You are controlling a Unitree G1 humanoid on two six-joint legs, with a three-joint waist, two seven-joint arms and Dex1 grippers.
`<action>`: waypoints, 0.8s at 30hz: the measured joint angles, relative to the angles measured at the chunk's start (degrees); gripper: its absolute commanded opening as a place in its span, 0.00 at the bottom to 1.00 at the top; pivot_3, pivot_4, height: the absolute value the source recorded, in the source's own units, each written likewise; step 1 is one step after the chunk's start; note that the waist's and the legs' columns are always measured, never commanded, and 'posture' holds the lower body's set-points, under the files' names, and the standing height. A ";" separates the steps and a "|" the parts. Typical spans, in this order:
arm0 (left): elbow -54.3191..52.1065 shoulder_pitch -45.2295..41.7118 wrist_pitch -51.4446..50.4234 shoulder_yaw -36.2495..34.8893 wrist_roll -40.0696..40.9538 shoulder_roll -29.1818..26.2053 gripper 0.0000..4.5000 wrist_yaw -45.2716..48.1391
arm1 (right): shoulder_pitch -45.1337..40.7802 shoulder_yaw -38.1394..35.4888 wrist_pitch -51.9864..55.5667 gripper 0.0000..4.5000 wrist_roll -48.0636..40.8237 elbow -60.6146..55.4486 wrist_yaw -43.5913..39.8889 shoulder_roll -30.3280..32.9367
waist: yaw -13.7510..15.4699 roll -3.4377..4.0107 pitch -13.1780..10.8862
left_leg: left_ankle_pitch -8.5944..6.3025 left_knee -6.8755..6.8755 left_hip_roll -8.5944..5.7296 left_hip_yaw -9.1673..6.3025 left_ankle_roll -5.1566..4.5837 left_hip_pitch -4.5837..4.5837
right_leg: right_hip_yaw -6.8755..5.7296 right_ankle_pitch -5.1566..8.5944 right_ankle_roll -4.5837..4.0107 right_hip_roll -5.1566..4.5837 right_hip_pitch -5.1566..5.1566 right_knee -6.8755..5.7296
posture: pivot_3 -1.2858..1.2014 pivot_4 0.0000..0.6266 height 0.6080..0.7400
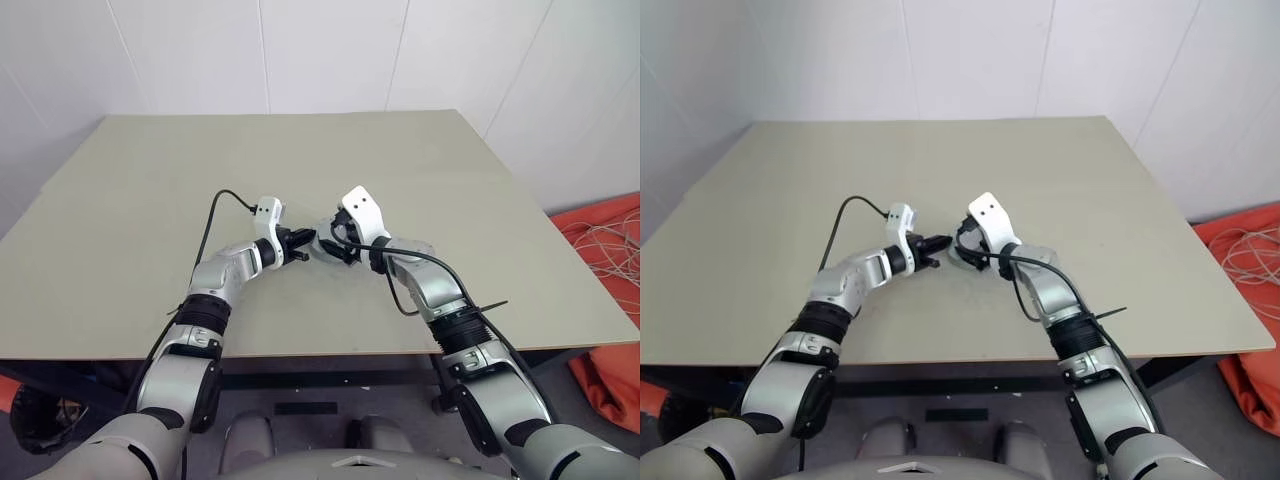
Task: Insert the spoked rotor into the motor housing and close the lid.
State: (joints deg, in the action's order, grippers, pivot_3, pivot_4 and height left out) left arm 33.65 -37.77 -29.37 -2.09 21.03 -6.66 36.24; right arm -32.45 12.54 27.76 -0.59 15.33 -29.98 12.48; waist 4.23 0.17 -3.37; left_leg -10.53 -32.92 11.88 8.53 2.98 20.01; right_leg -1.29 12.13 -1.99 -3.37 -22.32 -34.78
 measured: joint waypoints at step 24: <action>-3.05 1.01 -2.15 -0.17 0.31 0.31 0.00 0.05 | 1.00 -3.96 2.87 1.00 -6.23 -6.20 -4.05 -0.16 | 0.44 0.00 -0.07 | 0.02 0.30 -0.03 0.02 0.03 0.14 | -0.01 0.05 -0.11 0.00 -0.17 0.13 | 0.52 0.00 1.00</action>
State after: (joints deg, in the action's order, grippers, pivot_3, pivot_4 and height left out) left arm 30.60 -36.76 -31.52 -2.26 21.34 -6.34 36.29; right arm -31.45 8.58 30.64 -6.82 9.12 -34.02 12.32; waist 4.67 0.17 -3.44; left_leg -10.52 -32.62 11.85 8.55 3.01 20.14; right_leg -1.30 12.18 -2.10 -3.38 -22.49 -34.65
